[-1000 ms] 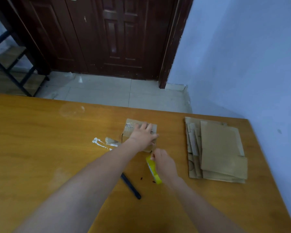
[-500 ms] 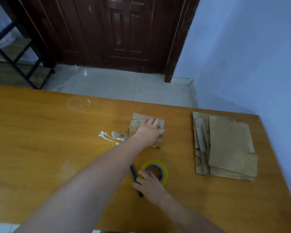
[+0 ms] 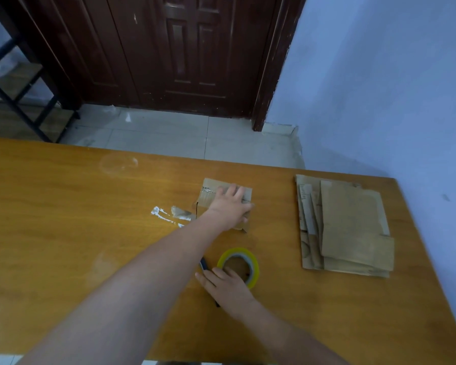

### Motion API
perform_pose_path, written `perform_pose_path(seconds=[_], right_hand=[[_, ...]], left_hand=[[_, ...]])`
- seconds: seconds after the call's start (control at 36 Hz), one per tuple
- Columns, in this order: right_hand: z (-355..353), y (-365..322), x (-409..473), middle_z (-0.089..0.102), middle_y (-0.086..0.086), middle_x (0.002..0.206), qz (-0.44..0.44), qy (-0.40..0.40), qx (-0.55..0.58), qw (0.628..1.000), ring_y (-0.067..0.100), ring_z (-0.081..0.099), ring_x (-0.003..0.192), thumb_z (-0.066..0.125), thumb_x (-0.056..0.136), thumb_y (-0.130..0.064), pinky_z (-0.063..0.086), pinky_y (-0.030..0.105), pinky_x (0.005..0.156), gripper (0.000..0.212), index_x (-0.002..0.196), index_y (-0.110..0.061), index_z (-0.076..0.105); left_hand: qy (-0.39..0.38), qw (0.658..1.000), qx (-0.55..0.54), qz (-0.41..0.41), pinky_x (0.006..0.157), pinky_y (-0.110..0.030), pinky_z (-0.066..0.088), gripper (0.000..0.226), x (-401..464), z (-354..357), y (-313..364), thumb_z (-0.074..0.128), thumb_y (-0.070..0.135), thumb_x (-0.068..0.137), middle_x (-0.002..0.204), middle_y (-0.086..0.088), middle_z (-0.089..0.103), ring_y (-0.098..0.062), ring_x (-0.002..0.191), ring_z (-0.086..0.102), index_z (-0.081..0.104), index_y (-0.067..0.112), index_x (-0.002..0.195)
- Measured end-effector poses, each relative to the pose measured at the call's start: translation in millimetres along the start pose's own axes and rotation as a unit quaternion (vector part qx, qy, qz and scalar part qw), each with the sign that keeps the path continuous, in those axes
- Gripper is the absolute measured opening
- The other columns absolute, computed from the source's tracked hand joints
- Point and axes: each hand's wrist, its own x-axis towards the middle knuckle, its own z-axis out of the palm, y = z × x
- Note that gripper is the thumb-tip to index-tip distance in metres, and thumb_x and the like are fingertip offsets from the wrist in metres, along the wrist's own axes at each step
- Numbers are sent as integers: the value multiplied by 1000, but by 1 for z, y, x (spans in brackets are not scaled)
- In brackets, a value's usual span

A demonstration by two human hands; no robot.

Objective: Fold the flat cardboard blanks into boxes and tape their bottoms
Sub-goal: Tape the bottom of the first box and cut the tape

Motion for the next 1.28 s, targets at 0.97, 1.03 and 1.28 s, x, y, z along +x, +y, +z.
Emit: perform_pose_path(seconds=[0.97,1.03,1.28], right_hand=[[-137,107,55,52,16,122,495,256,448,699,33,53,112,63,89,-17,42,37,93,32,116,-1,54],[-138,106,51,61,19,116,493,249,454,699,34,57,109,62,90,-19,45,36,88,31,112,2,60],[-125,97,47,65,20,113,551,223,518,615,35,60,105,54,95,-24,47,36,80,32,111,3,64]], left_hand=[[101,832,-410,-360,97,-39,42,59,-20,14,-32,68,30,83,132,-13,42,-30,122,42,42,4,129],[89,781,-485,-383,92,-40,48,55,-19,14,-33,71,28,81,126,-16,52,-33,114,53,48,3,124],[60,764,-532,-360,85,-36,51,41,-19,16,-24,67,25,86,116,-13,64,-31,105,60,57,8,122]])
